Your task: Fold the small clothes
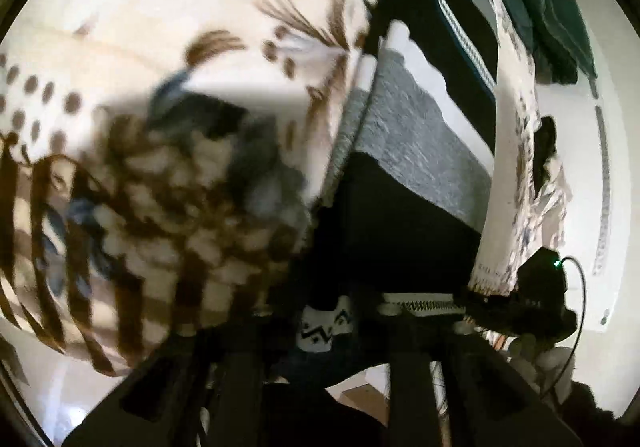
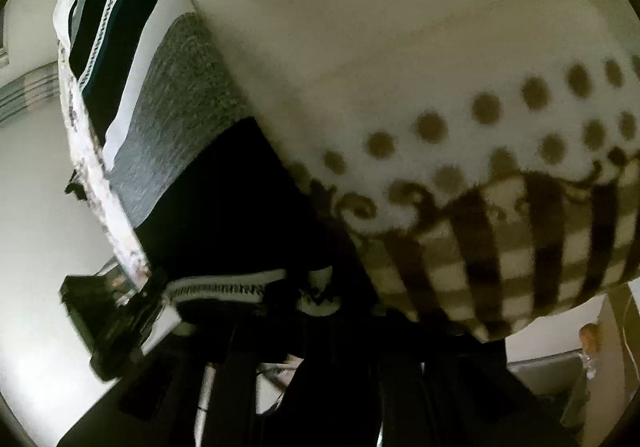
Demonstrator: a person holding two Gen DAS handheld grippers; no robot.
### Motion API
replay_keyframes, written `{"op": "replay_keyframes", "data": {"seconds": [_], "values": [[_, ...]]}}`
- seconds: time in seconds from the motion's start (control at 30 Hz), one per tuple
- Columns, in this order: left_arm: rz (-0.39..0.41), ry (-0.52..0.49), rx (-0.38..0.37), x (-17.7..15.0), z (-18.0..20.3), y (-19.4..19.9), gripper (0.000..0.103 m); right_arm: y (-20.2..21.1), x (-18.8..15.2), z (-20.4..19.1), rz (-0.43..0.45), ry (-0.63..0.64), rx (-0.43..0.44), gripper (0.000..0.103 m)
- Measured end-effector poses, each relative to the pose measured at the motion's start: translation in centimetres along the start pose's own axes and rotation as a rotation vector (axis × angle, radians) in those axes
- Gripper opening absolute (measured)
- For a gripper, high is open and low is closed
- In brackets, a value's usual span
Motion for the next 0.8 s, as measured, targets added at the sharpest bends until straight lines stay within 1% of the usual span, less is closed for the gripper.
{"op": "replay_keyframes", "data": {"seconds": [0.03, 0.07, 0.13, 0.2, 0.23, 0.27, 0.3, 0.33, 0.37, 0.4, 0.43, 0.47, 0.53, 0.6, 0.67, 0.73, 0.8], "values": [[-0.006, 0.003, -0.024, 0.0, -0.3, -0.1, 0.054, -0.1, -0.2, 0.0, -0.008, 0.015, 0.012, 0.049], [-0.021, 0.012, -0.059, -0.1, -0.5, -0.4, 0.064, -0.2, -0.4, 0.4, -0.022, 0.026, 0.02, 0.051], [-0.067, 0.034, -0.095, -0.7, -1.4, -1.6, 0.064, -1.3, -0.7, 0.2, -0.058, 0.023, 0.035, 0.052], [-0.093, 0.029, -0.119, -1.3, -1.0, -2.7, 0.064, -2.5, -0.6, -0.3, -0.082, 0.002, 0.058, 0.052], [-0.096, 0.009, -0.109, -1.7, -0.6, -3.2, 0.064, -2.7, -0.6, -0.5, -0.082, -0.003, 0.077, 0.052], [-0.096, -0.014, -0.104, -1.9, -0.1, -3.4, 0.062, -2.8, -0.6, -0.6, -0.077, -0.001, 0.075, 0.051], [-0.099, -0.031, -0.089, -2.0, 0.2, -3.5, 0.061, -2.7, -0.7, -0.8, -0.068, 0.008, 0.067, 0.046], [-0.099, -0.047, -0.059, -2.1, 0.4, -3.6, 0.054, -2.6, -0.9, -1.0, -0.063, 0.031, 0.058, 0.038], [-0.098, -0.059, -0.037, -2.2, 0.5, -3.4, 0.028, -2.5, -1.2, -1.5, -0.058, 0.044, 0.064, 0.021], [-0.097, -0.062, -0.025, -2.4, 0.6, -3.3, 0.015, -2.2, -1.4, -1.9, -0.053, 0.044, 0.085, 0.016], [-0.095, -0.055, -0.018, -2.5, 0.8, -3.0, 0.015, -2.0, -1.7, -2.2, -0.048, 0.049, 0.088, 0.015], [-0.087, -0.049, -0.023, -2.5, 1.0, -2.8, 0.009, -1.5, -1.9, -2.5, -0.04, 0.052, 0.087, 0.014], [-0.067, -0.037, -0.029, -2.4, 1.9, -2.4, 0.008, -0.6, -2.3, -3.2, -0.035, 0.045, 0.12, 0.013], [-0.043, -0.011, -0.073, -2.2, 3.1, -1.1, 0.008, 0.8, -2.6, -4.0, -0.022, 0.051, 0.156, 0.013], [-0.018, 0.012, -0.127, -1.7, 5.2, 0.3, 0.008, 2.9, -2.9, -5.5, -0.004, 0.057, 0.211, 0.013], [0.017, 0.024, -0.184, -0.6, 7.4, 2.1, 0.008, 5.3, -2.7, -7.0, 0.024, 0.064, 0.26, 0.013], [0.066, 0.03, -0.239, 1.2, 9.3, 4.0, 0.007, 7.1, -2.1, -8.9, 0.052, 0.066, 0.299, 0.013]]}}
Point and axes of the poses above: each gripper's, at about its wrist camera, not at the fingertips, and y roughly against the way its jaws point, z to its right, x to its top, the point moved 8 cm from there along -y, roughly the way its jaws point, and after that the axes turned 12 degrees about -x, right-handed, at the moved point
